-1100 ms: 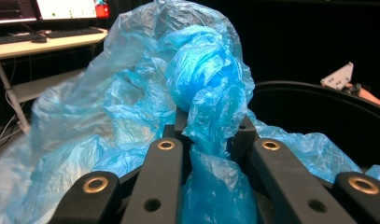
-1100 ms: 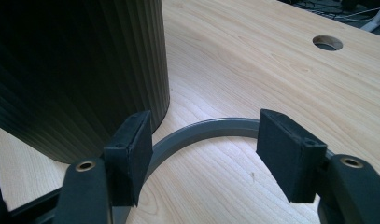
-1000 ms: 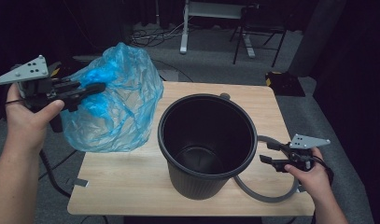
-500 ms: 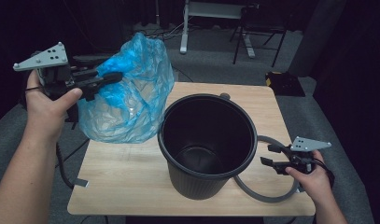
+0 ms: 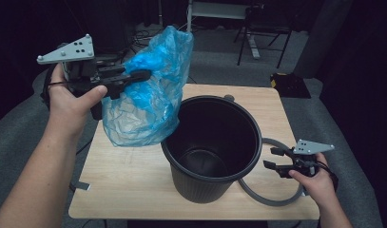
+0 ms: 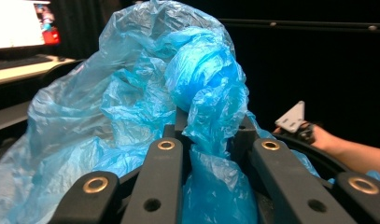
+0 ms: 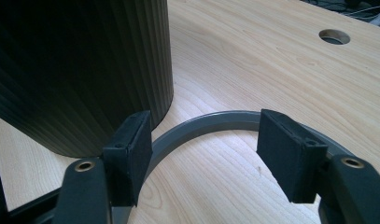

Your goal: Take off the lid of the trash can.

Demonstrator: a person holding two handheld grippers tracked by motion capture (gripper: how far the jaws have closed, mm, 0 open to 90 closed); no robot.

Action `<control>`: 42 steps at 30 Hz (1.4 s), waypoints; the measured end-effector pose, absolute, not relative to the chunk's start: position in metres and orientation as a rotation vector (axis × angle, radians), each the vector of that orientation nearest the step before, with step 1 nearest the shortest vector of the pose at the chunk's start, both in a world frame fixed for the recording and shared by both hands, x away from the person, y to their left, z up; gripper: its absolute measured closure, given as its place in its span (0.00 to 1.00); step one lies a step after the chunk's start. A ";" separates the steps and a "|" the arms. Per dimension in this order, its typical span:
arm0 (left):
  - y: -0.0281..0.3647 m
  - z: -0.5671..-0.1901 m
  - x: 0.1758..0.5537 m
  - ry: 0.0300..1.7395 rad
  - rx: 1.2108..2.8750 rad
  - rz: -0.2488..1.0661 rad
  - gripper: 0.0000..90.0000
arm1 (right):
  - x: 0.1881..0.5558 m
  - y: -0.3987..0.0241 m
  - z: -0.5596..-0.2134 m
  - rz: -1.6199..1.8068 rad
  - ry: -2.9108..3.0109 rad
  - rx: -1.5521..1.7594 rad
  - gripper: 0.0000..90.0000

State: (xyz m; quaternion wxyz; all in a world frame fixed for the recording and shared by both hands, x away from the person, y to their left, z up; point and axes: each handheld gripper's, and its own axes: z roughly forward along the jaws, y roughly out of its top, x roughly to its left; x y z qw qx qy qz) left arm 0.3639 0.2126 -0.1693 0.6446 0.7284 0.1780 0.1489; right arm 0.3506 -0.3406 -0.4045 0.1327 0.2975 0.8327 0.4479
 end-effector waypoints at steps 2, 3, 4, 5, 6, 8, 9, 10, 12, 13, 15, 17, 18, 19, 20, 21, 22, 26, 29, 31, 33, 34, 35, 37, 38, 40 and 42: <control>0.210 -0.168 0.362 0.397 1.655 0.332 0.88 | 0.351 -0.340 -0.405 1.299 2.418 0.861 0.40; 0.206 -0.165 0.361 0.386 1.653 0.324 0.88 | 0.351 -0.340 -0.405 1.300 2.420 0.859 0.40; 0.203 -0.164 0.359 0.379 1.656 0.320 0.88 | 0.352 -0.340 -0.406 1.299 2.421 0.857 0.40; 0.200 -0.162 0.357 0.370 1.663 0.318 0.88 | 0.352 -0.339 -0.406 1.300 2.421 0.857 0.40; 0.195 -0.161 0.355 0.361 1.668 0.314 0.88 | 0.352 -0.339 -0.406 1.303 2.421 0.856 0.40; 0.187 -0.160 0.352 0.339 1.677 0.301 0.88 | 0.352 -0.339 -0.407 1.307 2.420 0.859 0.40; 0.182 -0.160 0.349 0.325 1.678 0.290 0.88 | 0.352 -0.339 -0.407 1.307 2.420 0.859 0.40; 0.176 -0.159 0.346 0.307 1.685 0.281 0.88 | 0.352 -0.339 -0.407 1.308 2.422 0.862 0.40; 0.161 -0.159 0.339 0.269 1.700 0.258 0.88 | 0.353 -0.339 -0.408 1.308 2.425 0.864 0.40; 0.156 -0.160 0.337 0.259 1.706 0.247 0.88 | 0.353 -0.339 -0.408 1.309 2.425 0.863 0.40; 0.149 -0.162 0.334 0.242 1.716 0.235 0.88 | 0.353 -0.338 -0.408 1.309 2.425 0.860 0.40; 0.143 -0.164 0.333 0.230 1.725 0.225 0.88 | 0.353 -0.338 -0.408 1.316 2.425 0.853 0.40; 0.141 -0.165 0.333 0.225 1.731 0.224 0.88 | 0.353 -0.338 -0.407 1.318 2.423 0.852 0.40; 0.139 -0.167 0.333 0.224 1.736 0.223 0.88 | 0.353 -0.338 -0.406 1.320 2.420 0.852 0.40; 0.138 -0.168 0.334 0.223 1.738 0.221 0.88 | 0.352 -0.338 -0.406 1.321 2.417 0.848 0.40; 0.138 -0.170 0.335 0.229 1.737 0.218 0.88 | 0.352 -0.338 -0.404 1.325 2.417 0.848 0.40; 0.138 -0.172 0.336 0.236 1.743 0.219 0.88 | 0.352 -0.338 -0.403 1.329 2.413 0.845 0.40; 0.138 -0.185 0.342 0.263 1.765 0.217 0.88 | 0.350 -0.340 -0.396 1.339 2.397 0.835 0.40; 0.138 -0.194 0.345 0.284 1.790 0.229 0.88 | 0.349 -0.340 -0.389 1.348 2.386 0.822 0.40; 0.137 -0.199 0.346 0.291 1.804 0.235 0.88 | 0.349 -0.338 -0.381 1.361 2.375 0.803 0.40; 0.137 -0.203 0.348 0.295 1.817 0.241 0.88 | 0.349 -0.337 -0.373 1.368 2.363 0.787 0.39; 0.137 -0.205 0.349 0.299 1.824 0.243 0.88 | 0.349 -0.336 -0.369 1.373 2.359 0.780 0.39; 0.138 -0.207 0.350 0.309 1.828 0.244 0.88 | 0.349 -0.336 -0.365 1.375 2.356 0.774 0.40; 0.139 -0.211 0.352 0.317 1.838 0.251 0.88 | 0.350 -0.335 -0.358 1.381 2.350 0.759 0.39; 0.139 -0.213 0.353 0.320 1.840 0.252 0.88 | 0.350 -0.335 -0.354 1.379 2.348 0.754 0.39; 0.141 -0.216 0.355 0.329 1.841 0.251 0.88 | 0.351 -0.334 -0.348 1.377 2.346 0.742 0.40; 0.143 -0.219 0.356 0.338 1.838 0.251 0.88 | 0.350 -0.332 -0.341 1.380 2.342 0.730 0.39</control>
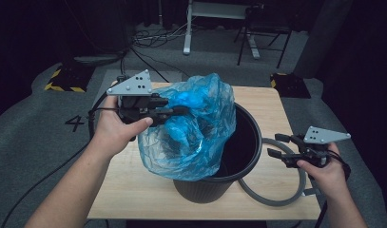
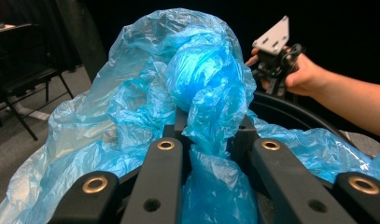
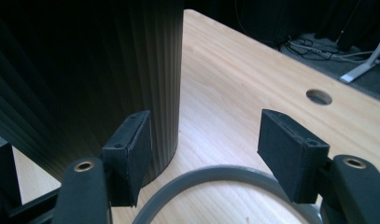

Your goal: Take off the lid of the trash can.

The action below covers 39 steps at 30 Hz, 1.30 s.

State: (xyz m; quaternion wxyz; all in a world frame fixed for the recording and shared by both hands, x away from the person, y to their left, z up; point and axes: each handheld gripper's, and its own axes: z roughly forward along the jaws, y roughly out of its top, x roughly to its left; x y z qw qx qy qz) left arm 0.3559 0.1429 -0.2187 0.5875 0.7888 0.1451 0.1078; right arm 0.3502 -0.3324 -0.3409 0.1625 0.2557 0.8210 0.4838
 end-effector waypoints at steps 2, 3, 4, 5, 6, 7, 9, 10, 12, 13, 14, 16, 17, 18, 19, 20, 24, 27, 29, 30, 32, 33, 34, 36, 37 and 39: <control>0.145 -0.220 0.357 0.347 1.841 0.257 0.88 | 0.350 -0.330 -0.333 1.385 2.335 0.705 0.39; 0.146 -0.221 0.358 0.350 1.839 0.258 0.88 | 0.350 -0.330 -0.328 1.385 2.333 0.695 0.39; 0.147 -0.221 0.358 0.357 1.836 0.256 0.88 | 0.349 -0.329 -0.323 1.387 2.329 0.688 0.39; 0.148 -0.221 0.359 0.357 1.837 0.259 0.88 | 0.350 -0.328 -0.319 1.390 2.323 0.679 0.39; 0.148 -0.221 0.359 0.359 1.837 0.260 0.88 | 0.350 -0.327 -0.314 1.393 2.318 0.672 0.39; 0.148 -0.221 0.359 0.360 1.836 0.260 0.88 | 0.350 -0.326 -0.310 1.397 2.317 0.668 0.39; 0.149 -0.221 0.359 0.358 1.833 0.260 0.88 | 0.350 -0.324 -0.302 1.400 2.311 0.652 0.39; 0.149 -0.221 0.359 0.357 1.830 0.259 0.88 | 0.350 -0.323 -0.298 1.399 2.307 0.642 0.40; 0.149 -0.221 0.360 0.359 1.828 0.258 0.88 | 0.350 -0.319 -0.291 1.411 2.307 0.626 0.40; 0.149 -0.221 0.360 0.360 1.826 0.260 0.88 | 0.350 -0.317 -0.287 1.414 2.306 0.617 0.40; 0.149 -0.221 0.360 0.360 1.825 0.260 0.88 | 0.350 -0.315 -0.284 1.417 2.304 0.609 0.40; 0.150 -0.220 0.361 0.364 1.816 0.256 0.88 | 0.352 -0.311 -0.278 1.428 2.304 0.598 0.40; 0.150 -0.219 0.361 0.365 1.807 0.252 0.88 | 0.352 -0.309 -0.275 1.431 2.302 0.589 0.40; 0.150 -0.218 0.362 0.364 1.797 0.247 0.88 | 0.353 -0.307 -0.272 1.431 2.303 0.585 0.40; 0.150 -0.217 0.361 0.363 1.787 0.239 0.88 | 0.353 -0.304 -0.270 1.432 2.304 0.576 0.40; 0.149 -0.215 0.361 0.359 1.779 0.234 0.88 | 0.353 -0.302 -0.268 1.435 2.306 0.569 0.40; 0.137 -0.204 0.357 0.324 1.776 0.229 0.88 | 0.355 -0.297 -0.263 1.440 2.307 0.558 0.39; 0.125 -0.194 0.354 0.292 1.784 0.234 0.88 | 0.355 -0.295 -0.262 1.450 2.305 0.555 0.39; 0.118 -0.188 0.352 0.274 1.779 0.230 0.88 | 0.354 -0.295 -0.262 1.453 2.305 0.551 0.39; 0.114 -0.185 0.351 0.262 1.777 0.230 0.88 | 0.354 -0.294 -0.261 1.454 2.304 0.547 0.39; 0.107 -0.178 0.348 0.247 1.772 0.227 0.88 | 0.353 -0.294 -0.261 1.452 2.308 0.544 0.39; 0.104 -0.175 0.347 0.237 1.773 0.227 0.88 | 0.352 -0.294 -0.261 1.453 2.307 0.542 0.39; 0.101 -0.171 0.346 0.228 1.769 0.226 0.88 | 0.352 -0.295 -0.260 1.456 2.305 0.539 0.39; 0.095 -0.164 0.342 0.204 1.747 0.204 0.88 | 0.350 -0.296 -0.259 1.461 2.296 0.537 0.39; 0.091 -0.161 0.339 0.190 1.741 0.193 0.88 | 0.350 -0.298 -0.258 1.465 2.291 0.539 0.39; 0.084 -0.161 0.335 0.165 1.740 0.179 0.88 | 0.349 -0.300 -0.258 1.474 2.282 0.541 0.39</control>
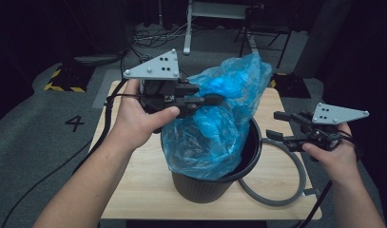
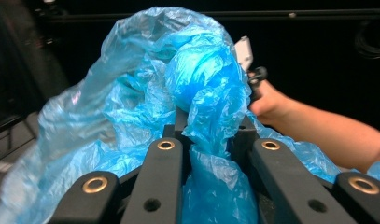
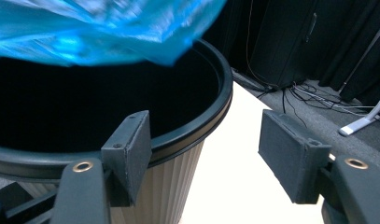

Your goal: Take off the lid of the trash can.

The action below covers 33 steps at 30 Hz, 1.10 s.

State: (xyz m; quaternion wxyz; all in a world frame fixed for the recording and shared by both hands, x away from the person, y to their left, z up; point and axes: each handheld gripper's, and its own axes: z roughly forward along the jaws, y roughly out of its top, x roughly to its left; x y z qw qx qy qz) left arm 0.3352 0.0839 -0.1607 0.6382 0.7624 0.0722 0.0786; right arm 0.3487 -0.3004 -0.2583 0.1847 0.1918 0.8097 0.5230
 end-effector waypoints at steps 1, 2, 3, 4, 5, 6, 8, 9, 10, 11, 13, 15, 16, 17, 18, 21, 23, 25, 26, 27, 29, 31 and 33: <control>0.080 -0.163 0.334 0.159 1.741 0.167 0.88 | 0.348 -0.301 -0.259 1.481 2.280 0.541 0.39; 0.077 -0.166 0.333 0.158 1.741 0.154 0.88 | 0.348 -0.302 -0.260 1.490 2.281 0.540 0.38; 0.075 -0.169 0.333 0.157 1.744 0.150 0.88 | 0.347 -0.302 -0.262 1.502 2.285 0.543 0.37; 0.073 -0.172 0.334 0.159 1.750 0.150 0.88 | 0.347 -0.301 -0.264 1.506 2.286 0.542 0.37; 0.073 -0.174 0.336 0.163 1.752 0.144 0.88 | 0.347 -0.300 -0.265 1.507 2.291 0.534 0.37; 0.072 -0.177 0.337 0.174 1.753 0.142 0.88 | 0.348 -0.298 -0.267 1.512 2.297 0.530 0.36; 0.073 -0.181 0.341 0.189 1.775 0.155 0.88 | 0.349 -0.293 -0.269 1.515 2.308 0.518 0.36; 0.074 -0.183 0.342 0.197 1.783 0.167 0.88 | 0.350 -0.291 -0.269 1.537 2.306 0.514 0.37; 0.075 -0.184 0.343 0.205 1.795 0.179 0.88 | 0.350 -0.288 -0.268 1.542 2.307 0.503 0.38; 0.076 -0.185 0.345 0.210 1.810 0.191 0.88 | 0.350 -0.286 -0.267 1.550 2.310 0.486 0.41; 0.079 -0.188 0.348 0.226 1.822 0.205 0.88 | 0.351 -0.283 -0.265 1.568 2.320 0.463 0.49; 0.082 -0.191 0.350 0.238 1.821 0.202 0.88 | 0.352 -0.282 -0.264 1.566 2.333 0.434 0.61; 0.083 -0.192 0.350 0.241 1.824 0.206 0.88 | 0.352 -0.281 -0.263 1.562 2.335 0.425 0.71; 0.085 -0.193 0.350 0.243 1.828 0.207 0.88 | 0.352 -0.281 -0.262 1.549 2.338 0.416 0.81; 0.086 -0.194 0.350 0.247 1.832 0.210 0.88 | 0.352 -0.281 -0.262 1.546 2.338 0.421 0.89; 0.090 -0.196 0.350 0.262 1.858 0.237 0.88 | 0.351 -0.282 -0.260 1.577 2.336 0.426 0.99; 0.093 -0.197 0.350 0.274 1.862 0.243 0.88 | 0.349 -0.282 -0.257 1.589 2.333 0.428 1.00; 0.096 -0.196 0.350 0.276 1.865 0.251 0.88 | 0.347 -0.282 -0.253 1.592 2.337 0.426 1.00; 0.097 -0.196 0.349 0.281 1.863 0.251 0.88 | 0.346 -0.282 -0.251 1.587 2.339 0.421 1.00; 0.097 -0.195 0.348 0.280 1.860 0.251 0.88 | 0.345 -0.283 -0.249 1.578 2.339 0.419 1.00; 0.097 -0.195 0.347 0.282 1.859 0.252 0.88 | 0.342 -0.285 -0.245 1.566 2.343 0.422 1.00; 0.098 -0.194 0.347 0.282 1.866 0.261 0.88 | 0.340 -0.288 -0.240 1.547 2.339 0.431 1.00; 0.097 -0.195 0.347 0.290 1.878 0.269 0.88 | 0.337 -0.292 -0.236 1.536 2.338 0.437 1.00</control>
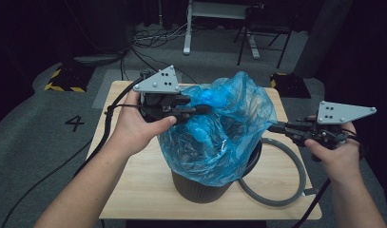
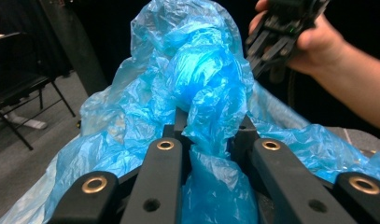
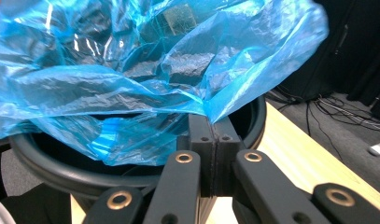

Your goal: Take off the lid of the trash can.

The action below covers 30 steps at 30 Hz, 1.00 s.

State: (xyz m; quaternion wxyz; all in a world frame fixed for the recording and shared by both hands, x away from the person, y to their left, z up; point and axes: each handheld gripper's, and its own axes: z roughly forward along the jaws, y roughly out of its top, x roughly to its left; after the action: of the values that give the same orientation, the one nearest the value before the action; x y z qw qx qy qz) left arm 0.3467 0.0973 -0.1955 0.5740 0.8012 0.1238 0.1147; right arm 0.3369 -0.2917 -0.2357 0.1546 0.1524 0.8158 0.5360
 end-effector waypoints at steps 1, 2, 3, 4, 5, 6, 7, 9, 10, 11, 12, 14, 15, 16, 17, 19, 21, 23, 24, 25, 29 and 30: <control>0.097 -0.196 0.347 0.292 1.887 0.271 0.88 | 0.335 -0.293 -0.233 1.529 2.337 0.441 1.00; 0.096 -0.198 0.348 0.291 1.895 0.269 0.88 | 0.334 -0.295 -0.231 1.522 2.337 0.444 1.00; 0.094 -0.199 0.348 0.293 1.899 0.267 0.88 | 0.332 -0.296 -0.230 1.513 2.339 0.449 1.00; 0.092 -0.200 0.349 0.293 1.905 0.267 0.88 | 0.331 -0.298 -0.228 1.505 2.338 0.453 1.00; 0.090 -0.202 0.350 0.290 1.911 0.267 0.88 | 0.329 -0.300 -0.227 1.497 2.338 0.458 1.00; 0.088 -0.203 0.352 0.286 1.915 0.266 0.88 | 0.328 -0.301 -0.226 1.492 2.339 0.466 1.00; 0.086 -0.204 0.352 0.288 1.914 0.263 0.88 | 0.327 -0.303 -0.225 1.487 2.338 0.466 1.00; 0.084 -0.206 0.354 0.284 1.916 0.259 0.88 | 0.326 -0.307 -0.225 1.477 2.339 0.478 1.00; 0.083 -0.207 0.355 0.285 1.920 0.262 0.88 | 0.327 -0.309 -0.225 1.477 2.340 0.487 1.00; 0.083 -0.207 0.356 0.288 1.923 0.261 0.88 | 0.327 -0.311 -0.226 1.487 2.339 0.498 1.00; 0.083 -0.208 0.357 0.289 1.925 0.263 0.88 | 0.328 -0.312 -0.227 1.514 2.338 0.506 1.00; 0.084 -0.209 0.359 0.293 1.923 0.261 0.88 | 0.331 -0.316 -0.229 1.570 2.336 0.521 1.00; 0.084 -0.209 0.360 0.297 1.922 0.260 0.88 | 0.332 -0.317 -0.230 1.590 2.333 0.530 1.00; 0.085 -0.210 0.360 0.300 1.924 0.263 0.88 | 0.333 -0.319 -0.232 1.609 2.328 0.540 1.00; 0.086 -0.210 0.361 0.301 1.925 0.262 0.88 | 0.334 -0.320 -0.233 1.621 2.321 0.548 1.00; 0.087 -0.212 0.361 0.311 1.926 0.259 0.88 | 0.336 -0.321 -0.236 1.661 2.313 0.566 1.00; 0.089 -0.214 0.361 0.314 1.929 0.258 0.88 | 0.338 -0.323 -0.239 1.707 2.308 0.600 1.00; 0.090 -0.215 0.361 0.320 1.931 0.255 0.88 | 0.340 -0.324 -0.241 1.720 2.311 0.633 1.00; 0.090 -0.216 0.362 0.323 1.930 0.251 0.88 | 0.340 -0.324 -0.242 1.720 2.312 0.644 1.00; 0.090 -0.216 0.361 0.325 1.932 0.247 0.88 | 0.340 -0.324 -0.242 1.724 2.315 0.652 1.00; 0.090 -0.216 0.359 0.319 1.920 0.234 0.88 | 0.339 -0.323 -0.236 1.718 2.322 0.681 1.00; 0.089 -0.216 0.359 0.321 1.919 0.234 0.88 | 0.338 -0.324 -0.235 1.715 2.320 0.690 1.00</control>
State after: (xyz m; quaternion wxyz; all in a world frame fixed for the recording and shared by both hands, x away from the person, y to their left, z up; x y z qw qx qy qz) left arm 0.3587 0.0892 -0.2158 0.5572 0.8131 0.1360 0.0994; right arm 0.3383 -0.3236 -0.2345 0.0875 0.2318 0.7792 0.5758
